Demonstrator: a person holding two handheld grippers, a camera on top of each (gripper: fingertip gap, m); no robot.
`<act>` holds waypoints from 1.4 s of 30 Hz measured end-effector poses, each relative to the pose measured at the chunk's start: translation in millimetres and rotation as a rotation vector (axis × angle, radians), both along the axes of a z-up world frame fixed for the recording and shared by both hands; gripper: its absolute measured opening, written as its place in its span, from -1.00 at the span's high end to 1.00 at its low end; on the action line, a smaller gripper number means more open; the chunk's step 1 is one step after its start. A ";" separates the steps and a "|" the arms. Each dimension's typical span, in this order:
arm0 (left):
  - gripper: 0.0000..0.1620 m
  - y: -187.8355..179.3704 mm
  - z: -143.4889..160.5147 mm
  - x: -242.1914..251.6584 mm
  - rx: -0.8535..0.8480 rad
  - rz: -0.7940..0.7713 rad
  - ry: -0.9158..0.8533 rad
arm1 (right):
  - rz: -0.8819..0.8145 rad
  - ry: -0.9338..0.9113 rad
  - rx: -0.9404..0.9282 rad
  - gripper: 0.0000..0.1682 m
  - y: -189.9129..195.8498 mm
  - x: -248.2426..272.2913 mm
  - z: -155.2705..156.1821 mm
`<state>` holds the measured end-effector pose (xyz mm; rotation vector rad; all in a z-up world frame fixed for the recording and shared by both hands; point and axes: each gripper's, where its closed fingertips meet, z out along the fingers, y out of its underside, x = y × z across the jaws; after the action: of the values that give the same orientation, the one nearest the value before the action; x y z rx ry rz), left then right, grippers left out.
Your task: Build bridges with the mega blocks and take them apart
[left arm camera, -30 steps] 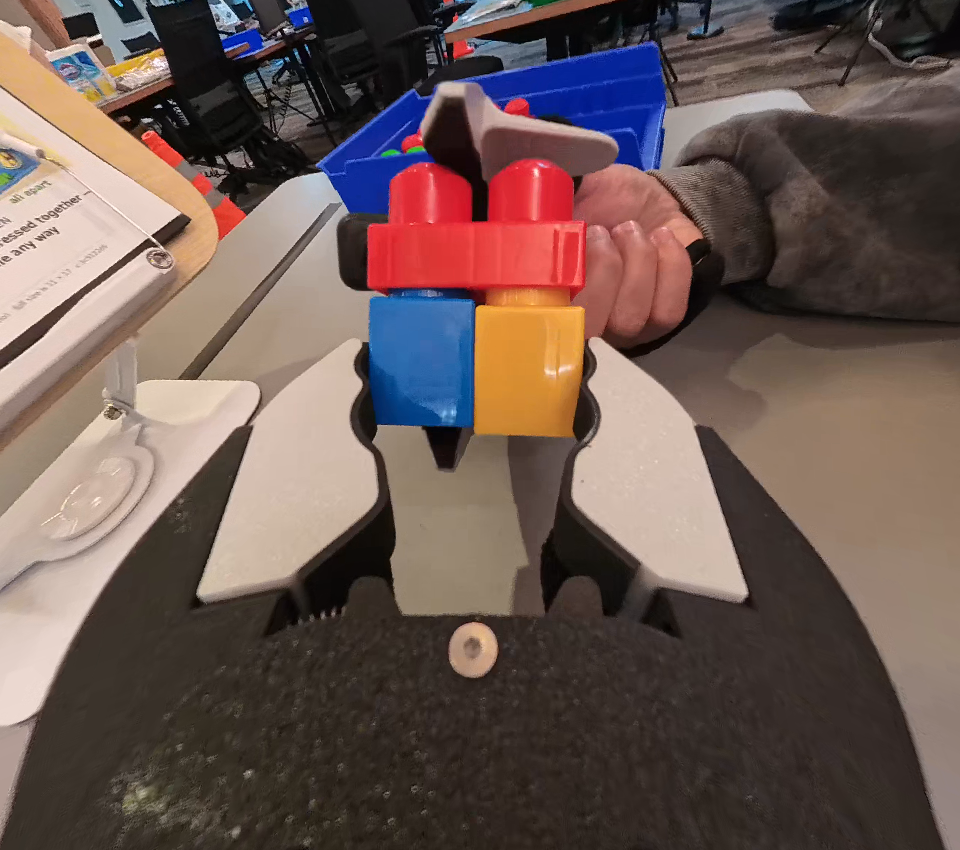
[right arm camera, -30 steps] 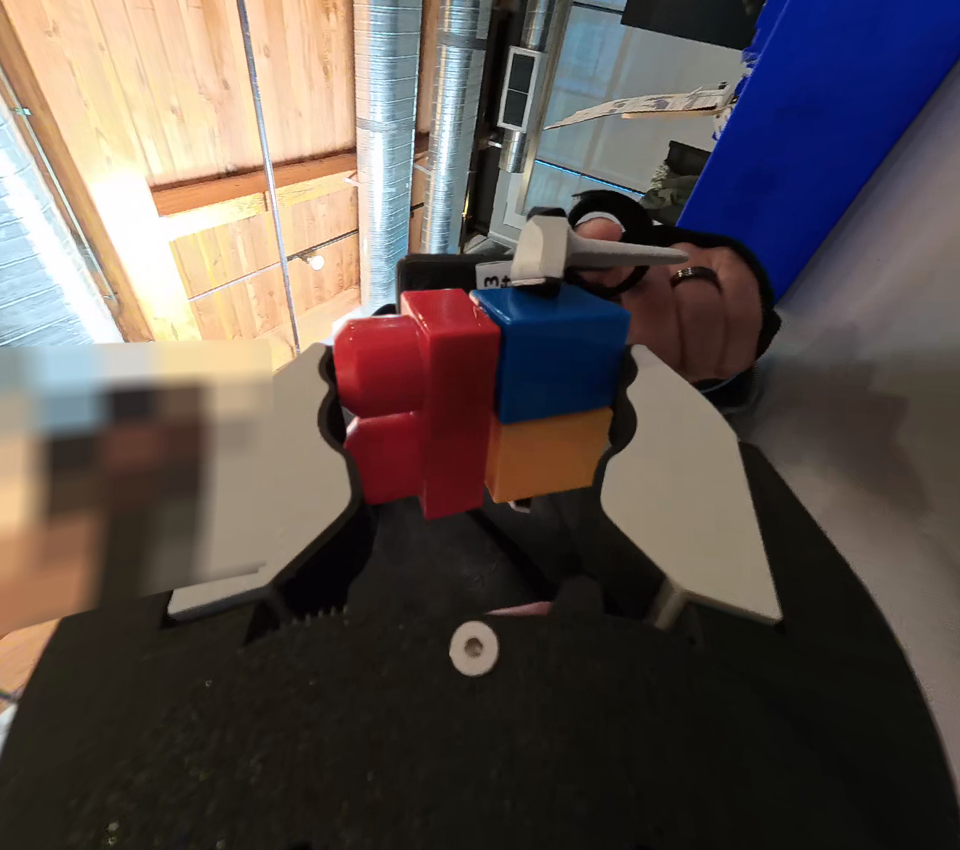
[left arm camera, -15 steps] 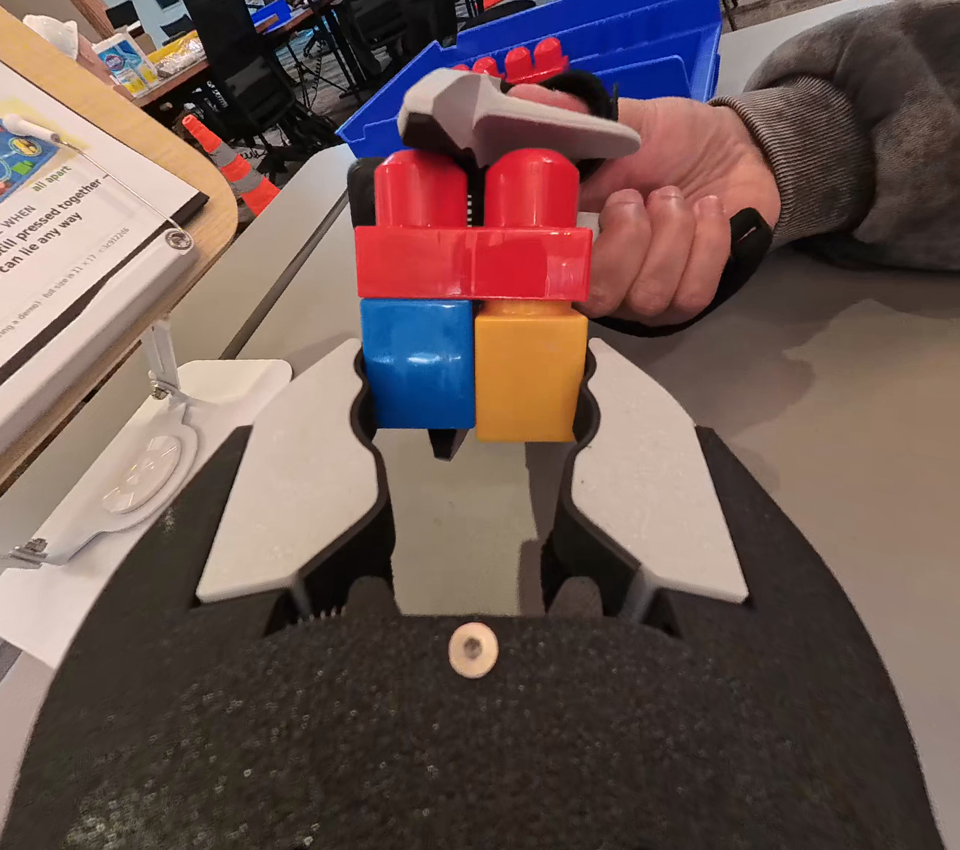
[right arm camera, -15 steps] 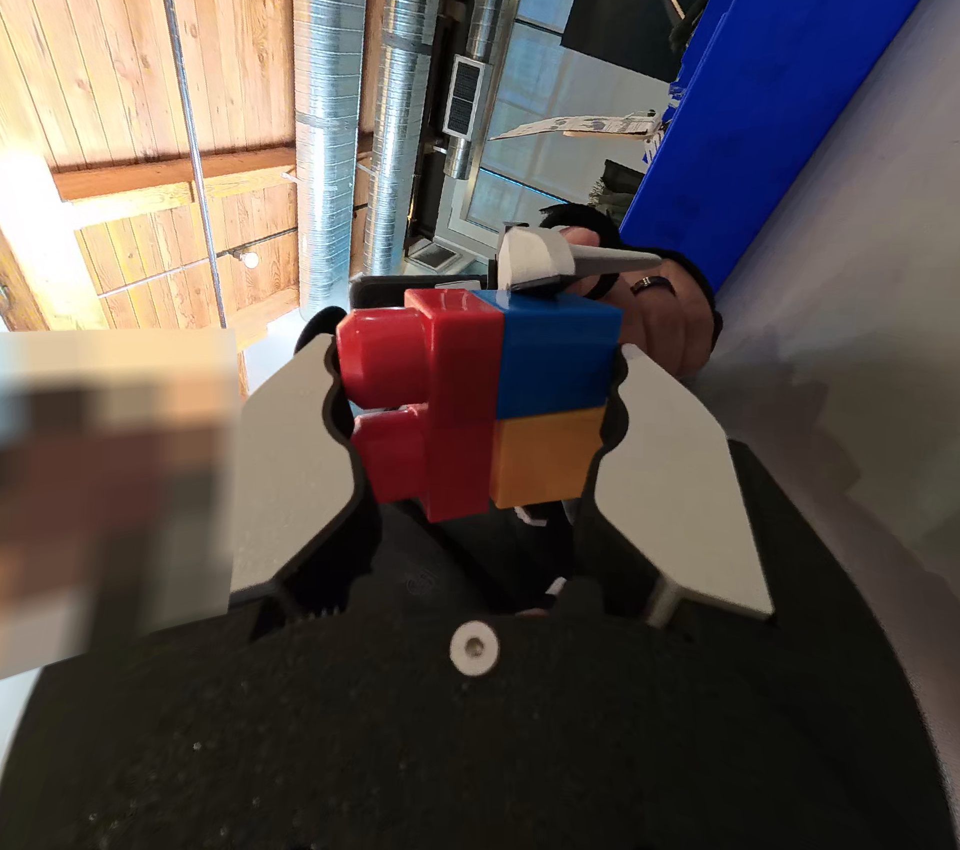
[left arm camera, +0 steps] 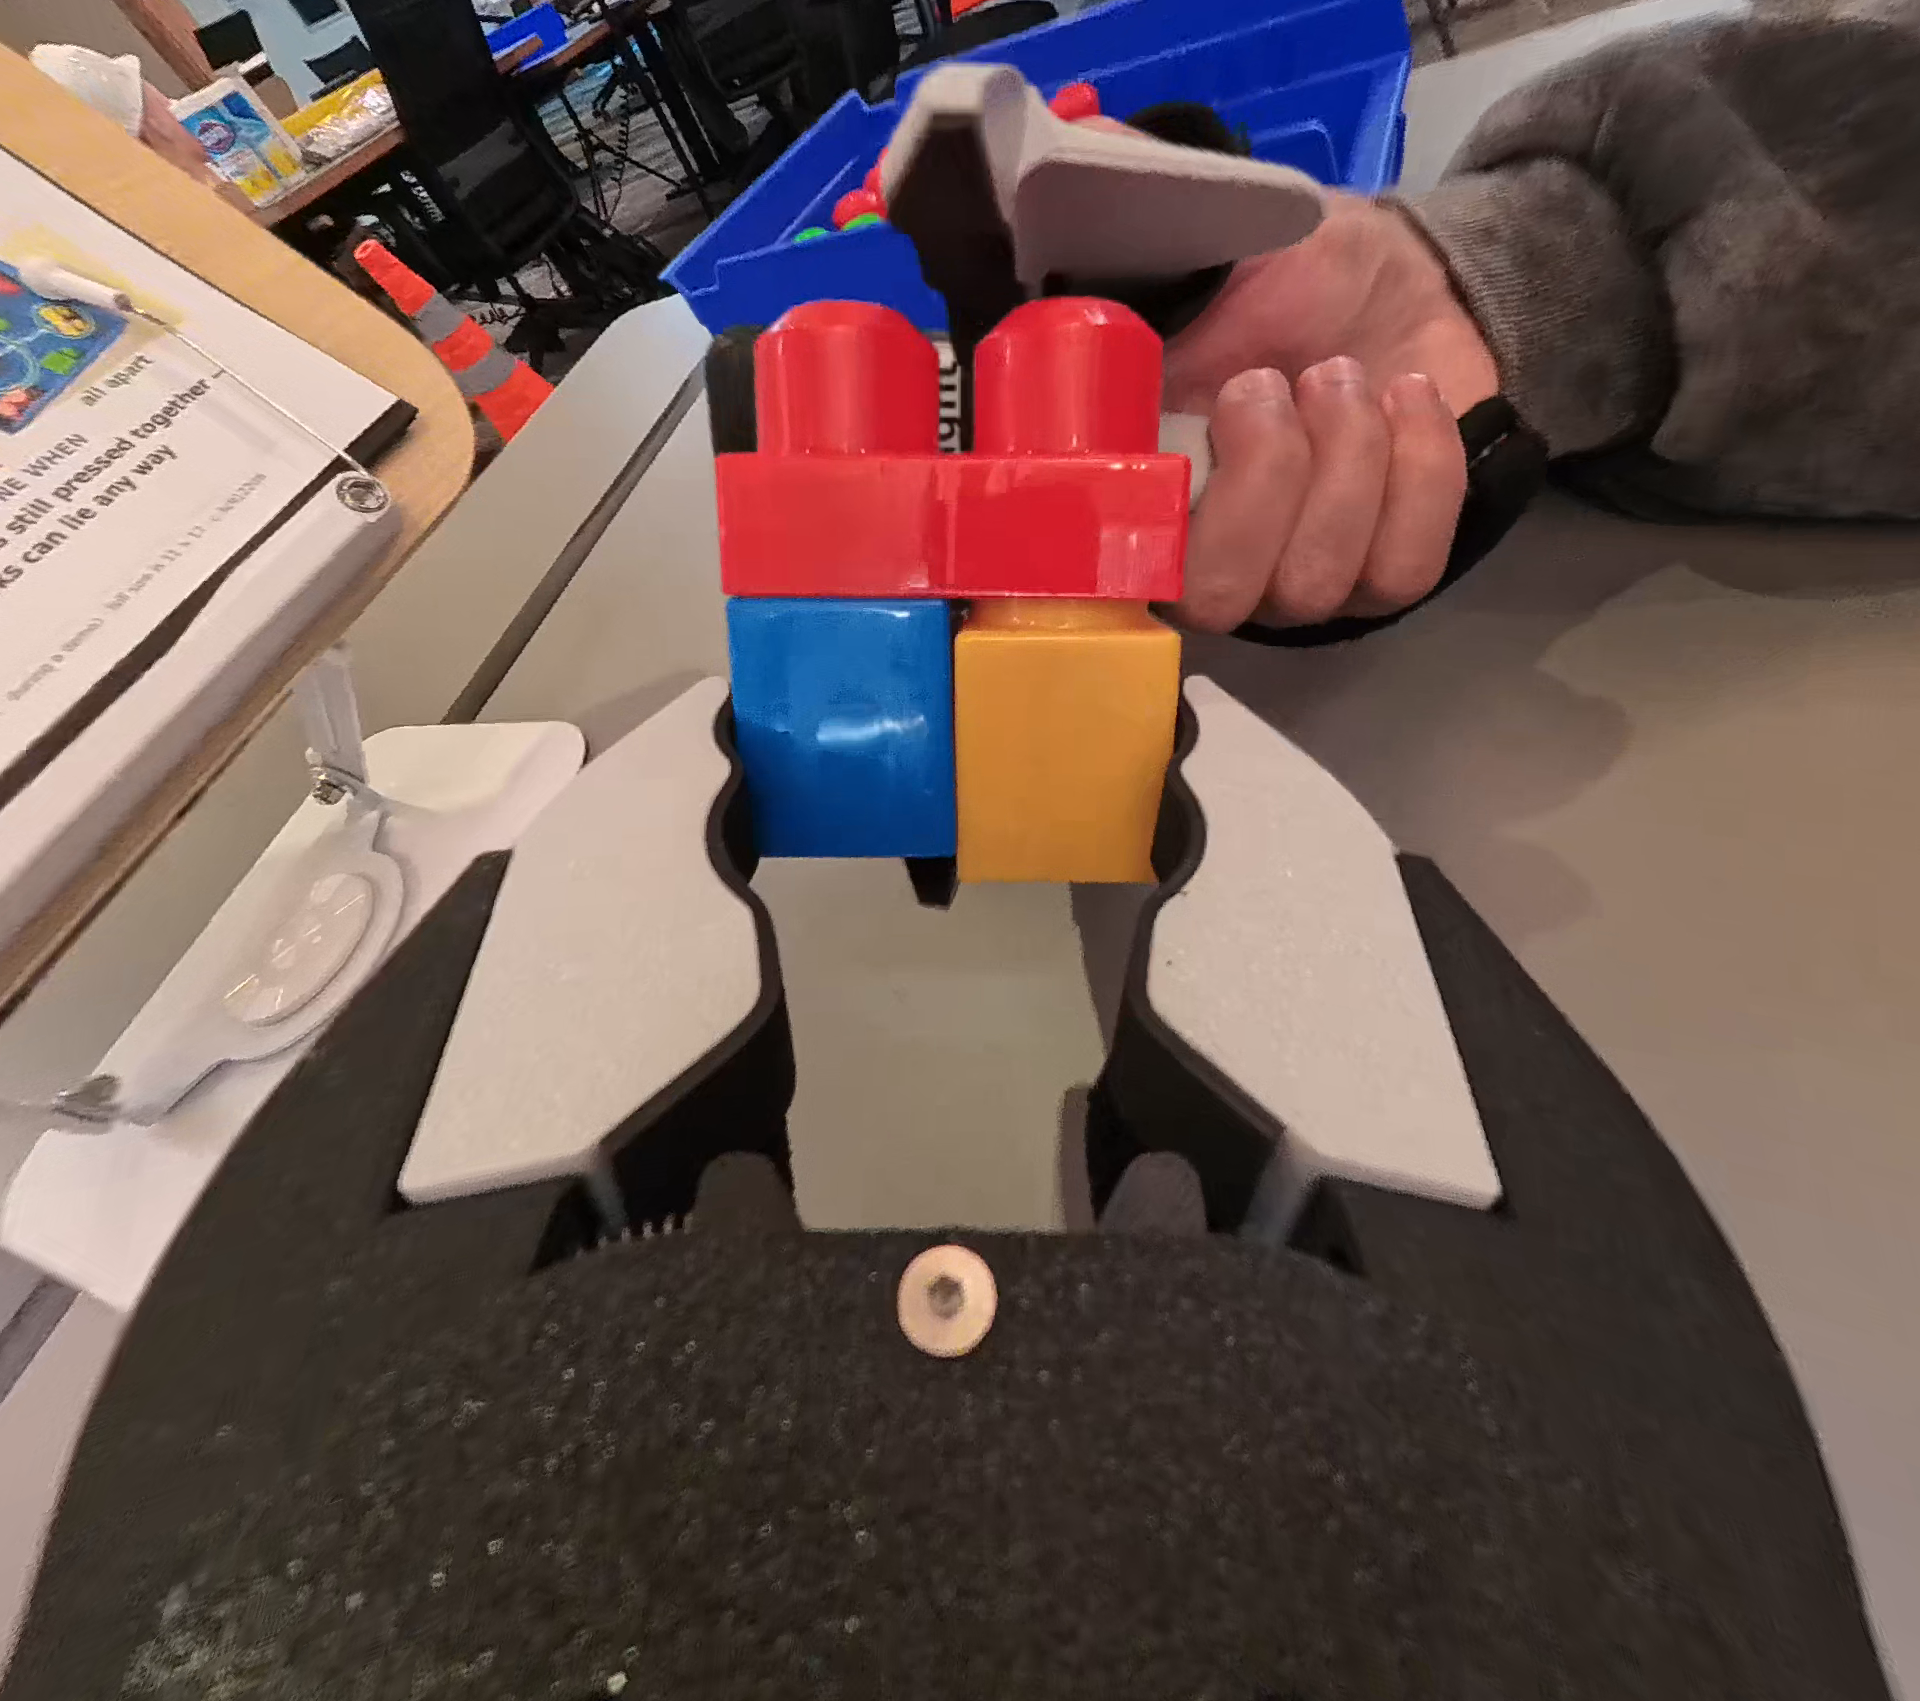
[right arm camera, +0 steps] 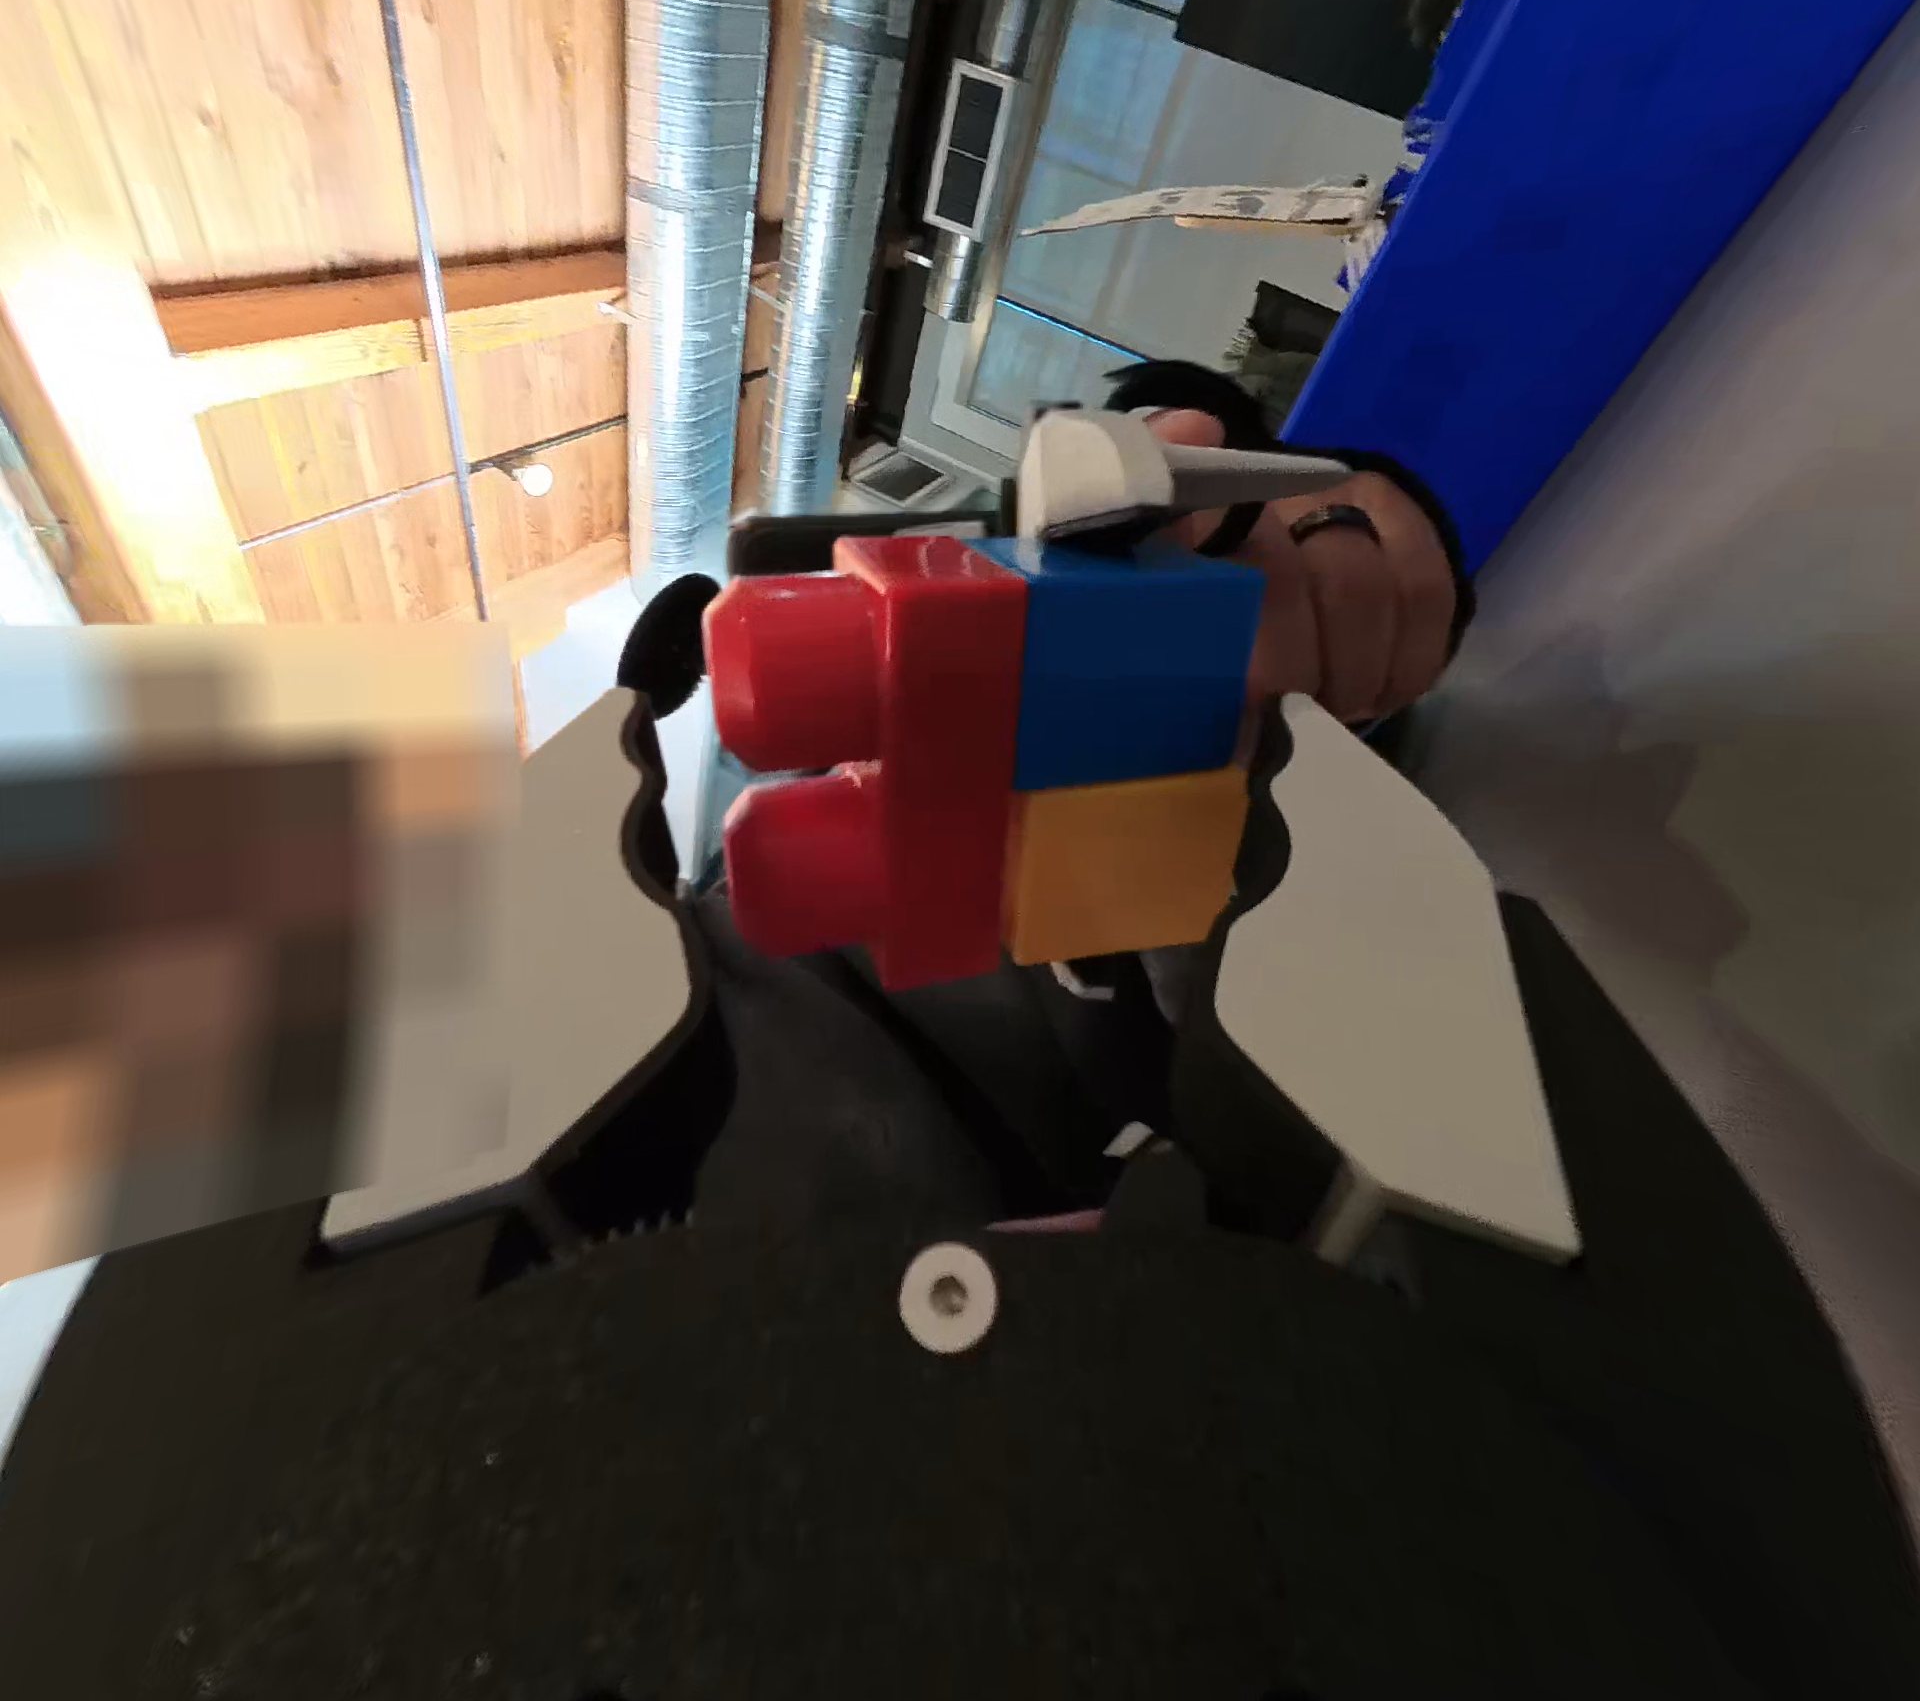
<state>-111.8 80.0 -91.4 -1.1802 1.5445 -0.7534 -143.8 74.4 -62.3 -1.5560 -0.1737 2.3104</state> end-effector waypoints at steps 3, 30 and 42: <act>0.08 -1.8 -1.2 1.2 0.023 0.003 0.008 | -0.042 -0.084 -0.006 -0.34 7.0 1.3 -13.4; 0.07 -0.1 18.1 -1.9 -0.053 -0.022 -0.138 | 0.174 0.106 0.035 -0.22 -27.0 -14.3 10.9; 0.00 8.6 5.9 -0.8 0.122 0.067 -0.081 | 0.158 0.102 0.020 -0.21 -23.6 -13.5 8.4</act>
<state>-112.6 88.6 -85.5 -1.0927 1.4561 -0.6466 -157.4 50.8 -53.9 -1.4584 -0.3035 2.4943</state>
